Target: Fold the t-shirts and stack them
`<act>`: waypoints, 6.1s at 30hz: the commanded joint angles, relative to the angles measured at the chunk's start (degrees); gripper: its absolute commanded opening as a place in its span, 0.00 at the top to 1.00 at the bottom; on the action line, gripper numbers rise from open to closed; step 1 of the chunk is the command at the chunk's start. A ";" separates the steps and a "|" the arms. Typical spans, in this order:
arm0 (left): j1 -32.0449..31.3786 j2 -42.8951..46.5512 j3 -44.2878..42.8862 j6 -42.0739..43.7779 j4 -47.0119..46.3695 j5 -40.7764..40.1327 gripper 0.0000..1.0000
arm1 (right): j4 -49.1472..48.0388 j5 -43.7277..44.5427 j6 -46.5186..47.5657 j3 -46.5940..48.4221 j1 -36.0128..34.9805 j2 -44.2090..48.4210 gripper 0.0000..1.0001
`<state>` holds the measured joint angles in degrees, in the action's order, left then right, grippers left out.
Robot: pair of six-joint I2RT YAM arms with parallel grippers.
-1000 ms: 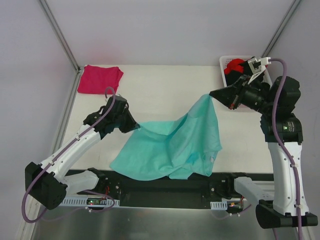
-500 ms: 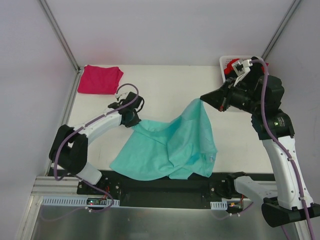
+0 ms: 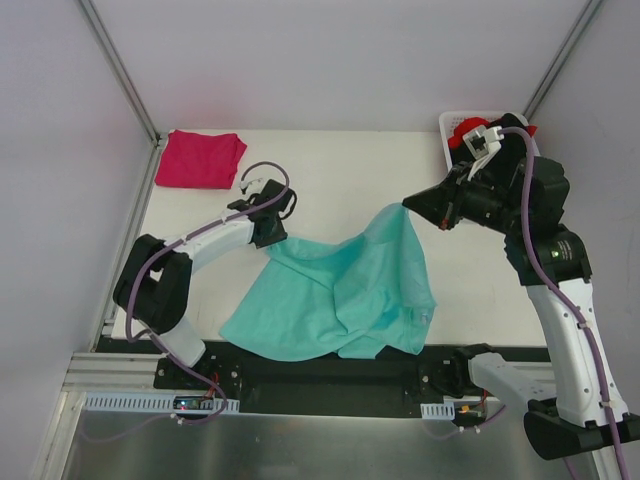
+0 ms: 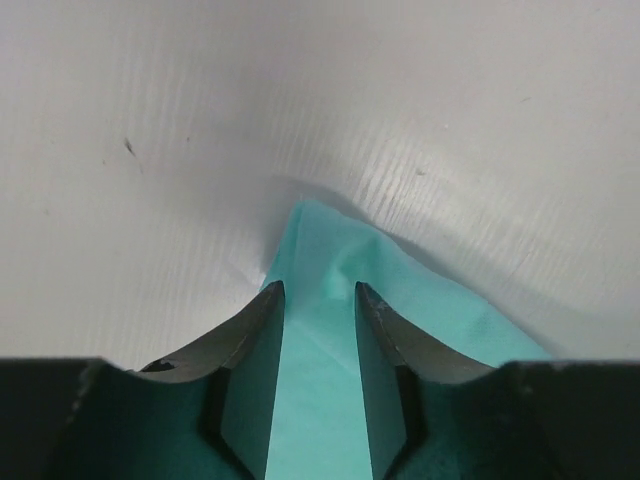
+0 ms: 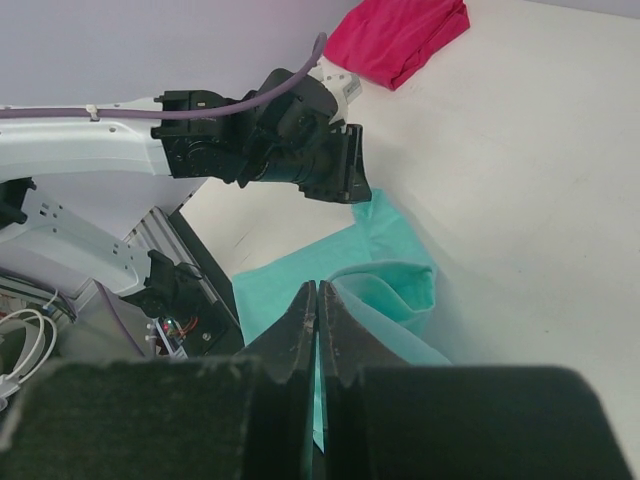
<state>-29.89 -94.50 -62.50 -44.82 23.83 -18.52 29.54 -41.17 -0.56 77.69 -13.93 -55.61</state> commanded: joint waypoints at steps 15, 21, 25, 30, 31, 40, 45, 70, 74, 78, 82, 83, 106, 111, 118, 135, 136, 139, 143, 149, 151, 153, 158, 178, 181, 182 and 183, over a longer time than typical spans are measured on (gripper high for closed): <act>-12.12 16.01 17.14 0.71 -12.40 -30.35 0.44 | -1.68 -2.60 0.82 -1.84 -0.39 1.83 0.99; -11.60 14.44 17.06 -6.85 -18.91 -23.85 0.44 | 0.43 -2.60 2.05 -1.93 -0.39 2.09 0.99; -9.49 14.51 19.43 -11.77 -23.65 -17.70 0.43 | 1.83 -2.51 2.93 -2.02 -0.39 2.35 0.99; -7.90 18.20 24.87 -20.21 -30.95 -10.40 0.43 | 2.45 -2.60 3.19 -2.81 -0.39 2.35 0.99; -7.82 18.99 25.32 -20.92 -30.61 -10.22 0.43 | 2.45 -2.60 3.19 -2.81 -0.39 2.35 0.99; -6.23 30.86 30.95 -23.13 -30.34 -10.83 0.42 | 1.93 -3.39 2.49 -3.42 -0.39 2.61 0.99; -6.06 31.92 31.65 -22.94 -30.60 -13.12 0.43 | 1.57 -3.48 1.96 -4.21 -0.39 3.41 0.99; -4.48 23.84 35.60 -27.16 -39.74 -10.57 0.47 | 5.70 -2.16 4.34 -1.67 -0.39 1.39 0.99; -4.21 22.61 35.61 -27.25 -40.01 -10.39 0.48 | 6.58 -1.81 4.95 -0.96 -0.48 1.47 0.99; -4.13 21.81 35.69 -27.16 -40.97 -10.39 0.47 | 6.93 -1.81 5.13 -0.79 -0.39 1.56 0.99; -3.77 20.59 35.52 -26.55 -42.38 -10.22 0.48 | 7.64 -1.72 5.57 -0.61 -0.48 1.74 0.99; -3.77 20.32 35.43 -26.55 -42.64 -10.13 0.48 | 7.73 -1.72 5.65 -0.52 -0.48 1.65 0.99; -1.93 12.75 33.85 -24.62 -48.89 -8.90 0.51 | 9.84 -2.69 7.32 -0.52 -0.39 1.83 0.99; -1.84 15.39 32.80 -22.77 -45.72 -9.95 0.51 | 8.61 -3.22 6.54 -1.31 -0.48 1.65 0.99; -1.14 16.10 31.39 -21.63 -44.67 -9.69 0.51 | 8.60 -3.22 6.27 -1.40 -0.57 2.62 0.99; -0.78 12.76 30.86 -21.54 -46.95 -8.90 0.51 | 10.54 -3.13 7.41 0.53 -0.48 1.74 0.99; -0.70 12.67 30.86 -21.45 -46.95 -8.90 0.51 | 10.63 -2.96 7.41 0.36 -0.48 1.74 0.99; -0.61 12.32 30.95 -21.45 -47.48 -8.81 0.51 | 10.54 -3.13 7.41 0.27 -0.48 1.83 0.99; -0.52 11.36 30.95 -21.71 -48.09 -8.55 0.51 | 10.45 -3.13 7.41 0.53 -0.48 1.65 0.99; -0.26 9.95 31.04 -22.07 -49.50 -8.28 0.53 | 10.63 -3.13 7.41 0.79 -0.48 1.47 0.99; -0.26 9.33 30.95 -22.24 -49.94 -8.20 0.53 | 10.80 -3.04 7.50 0.80 -0.48 1.39 0.99; -0.17 8.81 30.77 -22.33 -50.29 -7.93 0.55 | 10.98 -2.95 7.59 0.71 -0.48 1.39 0.99; -0.08 8.54 30.16 -22.07 -50.29 -8.11 0.61 | 11.07 -3.04 7.68 0.62 -0.39 1.39 0.99; 1.06 6.17 26.90 -19.43 -50.11 -7.49 0.76 | 11.33 -4.54 7.50 0.62 -0.48 2.09 0.99; 1.06 6.26 27.43 -19.61 -50.55 -7.40 0.74 | 11.33 -4.80 7.41 0.80 -0.48 1.83 0.99; 1.06 6.08 27.52 -19.61 -50.64 -7.40 0.74 | 11.24 -4.80 7.41 0.80 -0.57 1.83 0.99; 1.15 5.99 27.61 -19.69 -50.82 -7.32 0.73 | 11.24 -4.80 7.41 0.71 -0.48 1.83 0.99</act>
<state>-29.50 -88.12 -34.22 -65.17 -24.99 -25.93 41.06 -44.14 6.26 75.92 -14.13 -54.28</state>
